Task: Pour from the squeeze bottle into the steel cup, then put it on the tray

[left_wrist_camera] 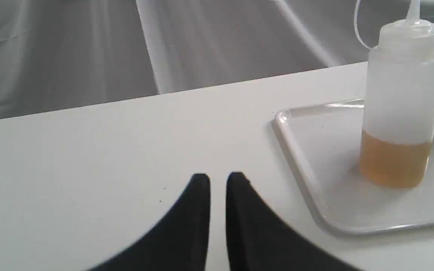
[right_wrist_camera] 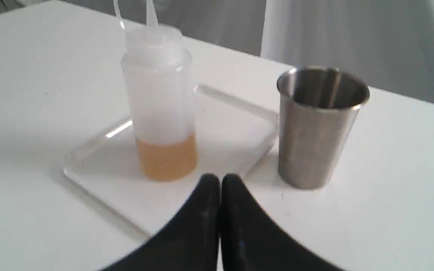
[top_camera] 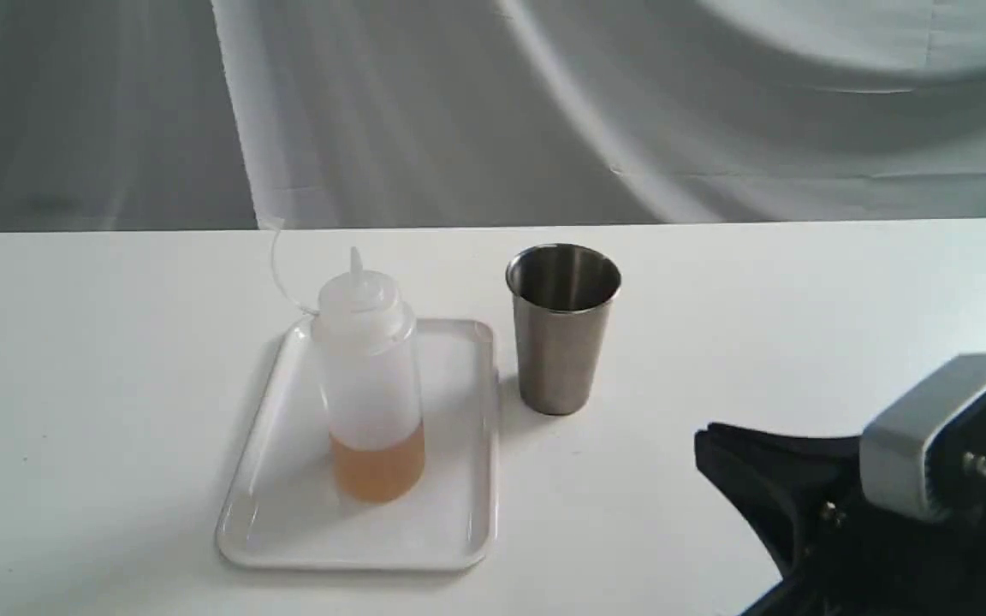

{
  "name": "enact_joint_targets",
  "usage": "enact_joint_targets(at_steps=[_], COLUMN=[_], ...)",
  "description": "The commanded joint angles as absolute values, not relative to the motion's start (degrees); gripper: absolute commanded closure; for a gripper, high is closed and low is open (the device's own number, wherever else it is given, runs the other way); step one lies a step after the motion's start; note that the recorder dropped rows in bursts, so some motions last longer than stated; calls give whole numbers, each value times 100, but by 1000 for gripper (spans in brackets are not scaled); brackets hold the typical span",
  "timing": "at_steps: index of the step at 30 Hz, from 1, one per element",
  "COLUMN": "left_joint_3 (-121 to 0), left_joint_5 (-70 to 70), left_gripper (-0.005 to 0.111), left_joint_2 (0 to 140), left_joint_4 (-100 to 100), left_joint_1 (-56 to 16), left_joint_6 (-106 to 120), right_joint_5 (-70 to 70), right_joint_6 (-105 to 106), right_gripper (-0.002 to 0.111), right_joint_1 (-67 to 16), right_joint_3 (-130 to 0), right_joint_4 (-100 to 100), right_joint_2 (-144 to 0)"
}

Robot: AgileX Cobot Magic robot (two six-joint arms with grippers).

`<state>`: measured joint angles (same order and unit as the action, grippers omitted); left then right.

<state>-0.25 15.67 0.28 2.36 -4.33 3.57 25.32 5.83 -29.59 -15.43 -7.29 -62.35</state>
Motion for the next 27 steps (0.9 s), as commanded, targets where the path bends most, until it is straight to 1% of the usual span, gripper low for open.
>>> enact_joint_targets(at_steps=[1, 11, 23, 27], left_joint_3=[0, 0, 0, 0], left_joint_5=[1522, 1522, 1522, 1522], left_gripper=[98, 98, 98, 98], left_joint_2=[0, 0, 0, 0], left_joint_4=[233, 233, 233, 233], left_joint_1=[-466, -466, -466, -466], left_joint_6=[348, 348, 348, 348], right_joint_5=[2540, 2280, 413, 111], right_joint_6=[556, 556, 556, 556], right_gripper=[108, 108, 108, 108], right_joint_1=[-2916, -2916, -2916, -2916], right_joint_3=[-1297, -1184, -1184, -1100], right_joint_4=[-817, -746, 240, 393], right_joint_2=[-5990, -4747, -2893, -2396])
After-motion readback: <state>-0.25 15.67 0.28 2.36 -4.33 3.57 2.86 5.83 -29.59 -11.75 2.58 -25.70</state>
